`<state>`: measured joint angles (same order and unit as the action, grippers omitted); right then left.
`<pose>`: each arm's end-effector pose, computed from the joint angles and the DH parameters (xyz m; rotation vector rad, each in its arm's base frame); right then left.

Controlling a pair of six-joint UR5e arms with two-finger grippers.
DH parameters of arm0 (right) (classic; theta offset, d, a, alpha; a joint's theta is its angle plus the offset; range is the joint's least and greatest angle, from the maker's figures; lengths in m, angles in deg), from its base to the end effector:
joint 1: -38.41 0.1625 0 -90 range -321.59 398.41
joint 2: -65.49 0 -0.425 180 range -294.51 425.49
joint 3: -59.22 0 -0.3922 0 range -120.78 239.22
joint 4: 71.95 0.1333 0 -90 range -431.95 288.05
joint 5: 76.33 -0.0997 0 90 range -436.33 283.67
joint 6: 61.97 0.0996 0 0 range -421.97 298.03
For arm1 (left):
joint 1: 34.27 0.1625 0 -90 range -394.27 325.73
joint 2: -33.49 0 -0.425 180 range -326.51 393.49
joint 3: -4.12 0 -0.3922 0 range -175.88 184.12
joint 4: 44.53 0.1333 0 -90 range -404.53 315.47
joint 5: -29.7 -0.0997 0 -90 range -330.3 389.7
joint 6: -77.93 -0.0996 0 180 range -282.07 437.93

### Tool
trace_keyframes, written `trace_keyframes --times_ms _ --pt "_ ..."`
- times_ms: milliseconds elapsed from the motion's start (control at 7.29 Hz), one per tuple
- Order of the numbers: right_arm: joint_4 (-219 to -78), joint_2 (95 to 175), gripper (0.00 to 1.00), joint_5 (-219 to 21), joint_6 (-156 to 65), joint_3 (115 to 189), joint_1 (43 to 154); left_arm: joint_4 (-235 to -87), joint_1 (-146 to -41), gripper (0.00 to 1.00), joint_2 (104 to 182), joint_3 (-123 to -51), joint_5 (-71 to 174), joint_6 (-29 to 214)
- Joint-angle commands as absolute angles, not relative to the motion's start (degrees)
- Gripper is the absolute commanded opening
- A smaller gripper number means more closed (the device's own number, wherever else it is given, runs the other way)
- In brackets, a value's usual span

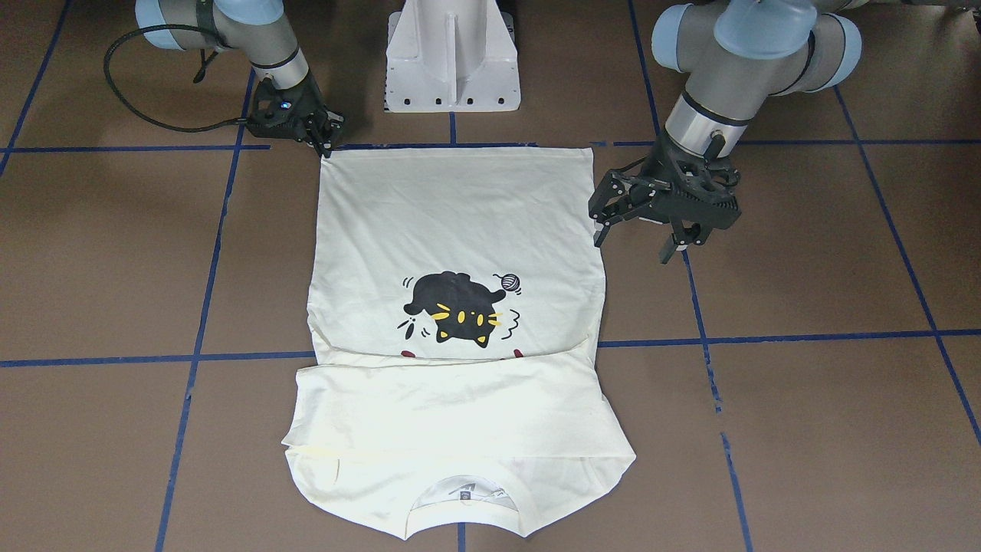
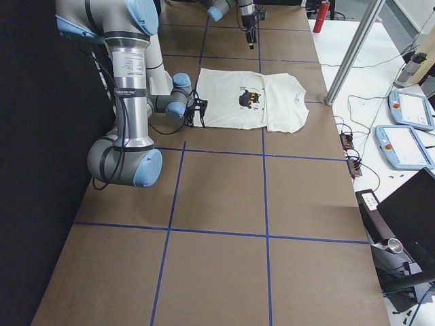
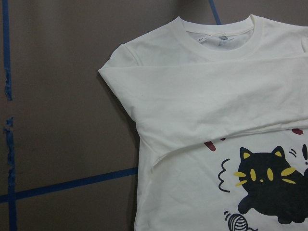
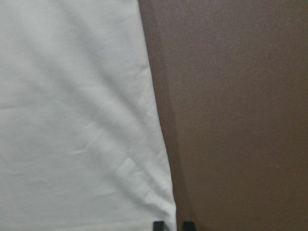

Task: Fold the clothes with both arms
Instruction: 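Release the sleeve with the left gripper while the right gripper moves to the hem corner, then move the left gripper to the other hem corner and grasp both hem corners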

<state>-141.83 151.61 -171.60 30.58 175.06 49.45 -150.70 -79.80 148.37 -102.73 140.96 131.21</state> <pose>-0.4763 -0.2194 0.3799 -0.0216 -0.8745 0.1819 0.3531 -0.4985 0.2519 0.4009 0.9735 0.0481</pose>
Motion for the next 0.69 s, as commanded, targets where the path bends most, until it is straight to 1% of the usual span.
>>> trace_keyframes --times_ms 0,137,274,549 --pt "-141.83 151.54 0.0 -171.34 30.67 175.32 49.57 -150.7 -79.8 1.0 148.37 -102.41 140.97 131.46" --pt "-141.83 151.45 0.0 -170.9 30.93 176.11 49.83 -151.05 -79.62 1.0 147.67 -101.97 141.05 131.89" --pt "-141.83 151.54 0.0 -171.16 31.46 176.98 50.88 -151.32 -78.84 1.0 146.01 -102.4 141.32 137.38" --pt "-141.65 151.8 0.0 -171.69 31.9 179.27 52.64 -151.32 -71.31 1.0 142.85 -104.58 140.79 150.38"
